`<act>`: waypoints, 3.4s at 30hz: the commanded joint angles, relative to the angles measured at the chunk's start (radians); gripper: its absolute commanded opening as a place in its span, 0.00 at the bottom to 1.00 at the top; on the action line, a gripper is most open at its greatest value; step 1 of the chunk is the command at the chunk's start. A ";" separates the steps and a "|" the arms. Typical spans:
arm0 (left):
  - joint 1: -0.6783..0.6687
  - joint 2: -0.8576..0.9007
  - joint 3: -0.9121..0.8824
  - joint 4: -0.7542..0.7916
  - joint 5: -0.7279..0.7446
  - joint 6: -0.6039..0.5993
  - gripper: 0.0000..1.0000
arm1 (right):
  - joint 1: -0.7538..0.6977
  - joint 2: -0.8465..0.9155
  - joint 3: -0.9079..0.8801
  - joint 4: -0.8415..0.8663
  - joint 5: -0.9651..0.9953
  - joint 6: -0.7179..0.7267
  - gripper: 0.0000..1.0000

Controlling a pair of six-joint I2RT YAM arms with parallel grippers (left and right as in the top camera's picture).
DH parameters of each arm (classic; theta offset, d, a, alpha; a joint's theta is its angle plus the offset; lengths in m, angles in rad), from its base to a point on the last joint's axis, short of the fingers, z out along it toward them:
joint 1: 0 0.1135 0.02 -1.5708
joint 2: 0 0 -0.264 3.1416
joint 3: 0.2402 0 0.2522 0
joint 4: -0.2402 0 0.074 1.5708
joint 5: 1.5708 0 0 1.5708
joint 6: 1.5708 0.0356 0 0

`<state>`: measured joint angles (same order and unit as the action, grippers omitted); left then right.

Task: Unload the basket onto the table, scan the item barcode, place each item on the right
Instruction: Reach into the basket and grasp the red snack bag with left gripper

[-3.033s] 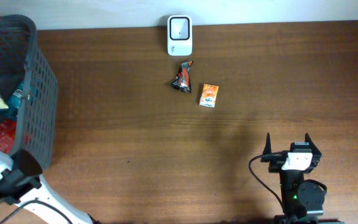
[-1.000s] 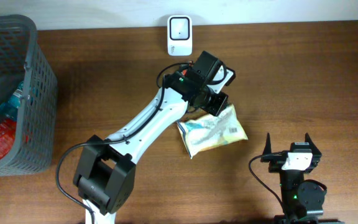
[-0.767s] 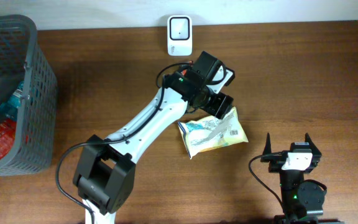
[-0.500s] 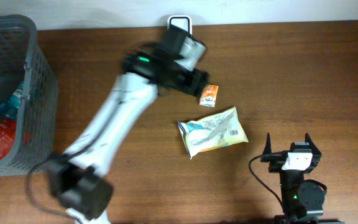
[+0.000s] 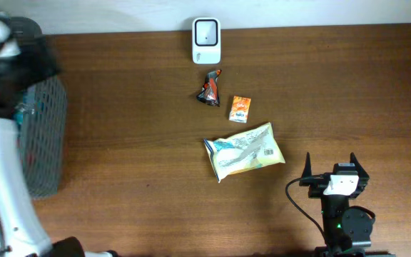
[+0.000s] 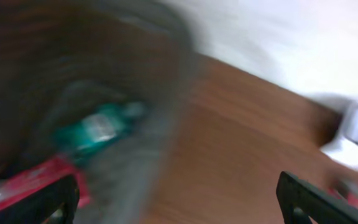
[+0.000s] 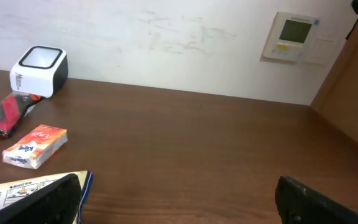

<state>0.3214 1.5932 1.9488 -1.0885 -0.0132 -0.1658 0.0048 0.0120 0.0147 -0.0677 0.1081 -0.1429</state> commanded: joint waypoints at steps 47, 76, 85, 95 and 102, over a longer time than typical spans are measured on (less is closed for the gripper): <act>0.417 0.595 -0.164 -0.048 -0.298 -0.196 0.85 | 0.008 -0.006 -0.009 -0.003 0.009 -0.007 0.98; 0.417 0.613 -0.038 -0.105 -0.211 -0.182 0.40 | 0.008 -0.006 -0.009 -0.003 0.009 -0.007 0.98; 0.422 0.613 -0.064 -0.071 -0.212 -0.456 0.99 | 0.008 -0.006 -0.009 -0.003 0.009 -0.007 0.98; 0.423 0.613 -0.182 0.094 -0.211 -0.586 0.99 | 0.008 -0.006 -0.009 -0.003 0.009 -0.007 0.98; 0.423 0.614 -0.262 0.149 -0.211 -0.581 0.40 | 0.008 -0.006 -0.009 -0.003 0.009 -0.007 0.98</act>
<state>0.7364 2.1746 1.7409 -0.9440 -0.2653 -0.7288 0.0048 0.0120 0.0147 -0.0677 0.1081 -0.1429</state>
